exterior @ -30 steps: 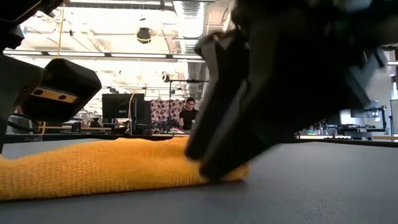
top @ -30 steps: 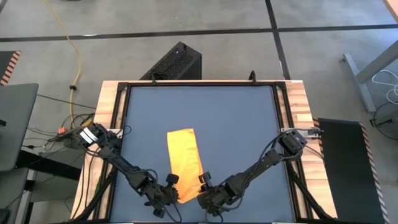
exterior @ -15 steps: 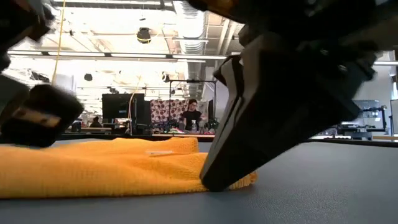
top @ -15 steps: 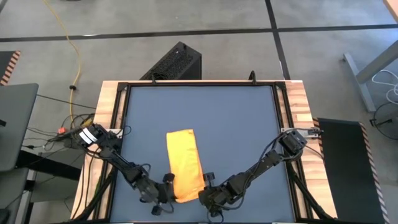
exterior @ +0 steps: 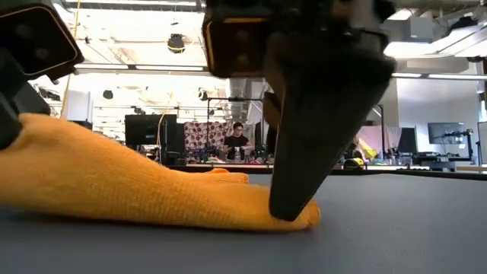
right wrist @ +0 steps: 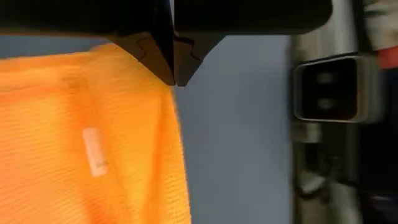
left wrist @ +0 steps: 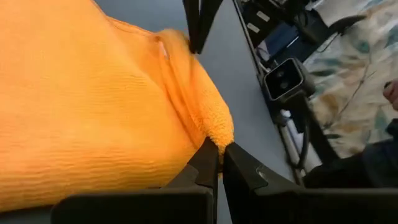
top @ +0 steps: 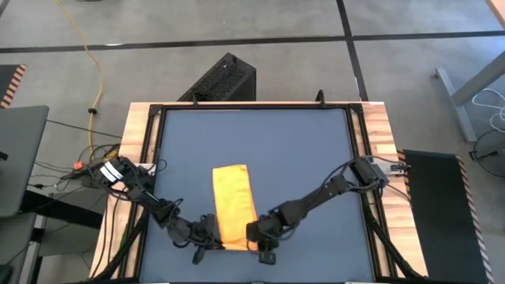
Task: Roll towel
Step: Roll the yellow towel
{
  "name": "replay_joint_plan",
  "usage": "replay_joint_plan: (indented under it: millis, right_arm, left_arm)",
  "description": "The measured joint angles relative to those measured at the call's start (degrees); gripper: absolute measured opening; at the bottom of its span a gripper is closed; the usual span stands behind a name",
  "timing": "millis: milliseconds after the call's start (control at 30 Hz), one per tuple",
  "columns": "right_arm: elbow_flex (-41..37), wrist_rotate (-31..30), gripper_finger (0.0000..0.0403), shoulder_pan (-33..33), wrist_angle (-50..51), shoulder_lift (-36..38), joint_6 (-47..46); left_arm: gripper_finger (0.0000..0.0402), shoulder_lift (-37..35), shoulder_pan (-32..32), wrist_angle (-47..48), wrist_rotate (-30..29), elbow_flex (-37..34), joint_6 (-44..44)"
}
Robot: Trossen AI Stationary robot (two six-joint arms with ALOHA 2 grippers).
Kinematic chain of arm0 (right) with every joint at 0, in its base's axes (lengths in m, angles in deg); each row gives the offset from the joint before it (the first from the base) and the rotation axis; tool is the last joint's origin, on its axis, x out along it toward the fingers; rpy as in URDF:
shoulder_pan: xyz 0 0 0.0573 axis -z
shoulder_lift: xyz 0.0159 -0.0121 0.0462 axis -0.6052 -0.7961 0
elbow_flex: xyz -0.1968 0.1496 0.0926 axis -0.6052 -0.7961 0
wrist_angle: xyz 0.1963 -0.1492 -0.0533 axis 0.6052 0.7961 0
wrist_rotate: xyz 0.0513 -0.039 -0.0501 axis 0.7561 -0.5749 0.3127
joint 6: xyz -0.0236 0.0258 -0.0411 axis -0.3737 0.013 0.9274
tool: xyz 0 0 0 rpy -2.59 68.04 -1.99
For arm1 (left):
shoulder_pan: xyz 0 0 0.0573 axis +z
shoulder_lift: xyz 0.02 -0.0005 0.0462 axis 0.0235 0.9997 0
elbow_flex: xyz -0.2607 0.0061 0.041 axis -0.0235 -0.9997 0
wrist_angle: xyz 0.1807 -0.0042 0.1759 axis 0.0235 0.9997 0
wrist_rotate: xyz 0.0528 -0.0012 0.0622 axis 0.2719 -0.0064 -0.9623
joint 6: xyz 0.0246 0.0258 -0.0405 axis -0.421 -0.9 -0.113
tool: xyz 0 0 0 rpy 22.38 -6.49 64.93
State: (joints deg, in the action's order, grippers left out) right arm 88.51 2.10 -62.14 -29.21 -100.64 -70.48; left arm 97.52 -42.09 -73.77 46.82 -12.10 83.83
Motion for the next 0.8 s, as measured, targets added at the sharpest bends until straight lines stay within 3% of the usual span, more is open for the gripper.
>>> replay_joint_plan:
  millis: [133, 267, 367, 533, 667, 800]
  right_arm:
    - [-0.1, 8.4, 0.0013, 3.1, -2.2, -0.1, -5.4]
    - [0.0, 11.0, 0.0017, 4.9, -5.7, 0.2, -6.7]
    - [0.0, 11.6, 0.0027, 4.7, -7.1, 1.4, -1.9]
    - [0.0, 7.5, 0.0054, 1.1, -6.6, 3.5, 12.0]
    - [0.1, 0.4, 0.0074, -0.6, -6.6, 3.8, 18.0]
    - [0.1, -1.0, 0.0104, -0.5, -6.6, 3.8, 20.1]
  left_arm:
    - [0.0000, -0.1, 0.1, 0.4, 3.9, 0.5, 4.6]
    - [0.0000, -0.3, -0.2, 2.4, 6.0, 0.6, 9.2]
    - [0.0000, -0.3, -0.2, 2.2, 6.4, 0.6, 10.1]
    - [0.0000, -0.2, -0.2, 2.4, 6.6, 0.6, 10.3]
    - [0.0000, -0.1, 0.3, 2.5, 7.2, 0.6, 9.5]
    - [0.0000, -0.1, 0.4, 2.5, 8.0, 0.6, 9.0]
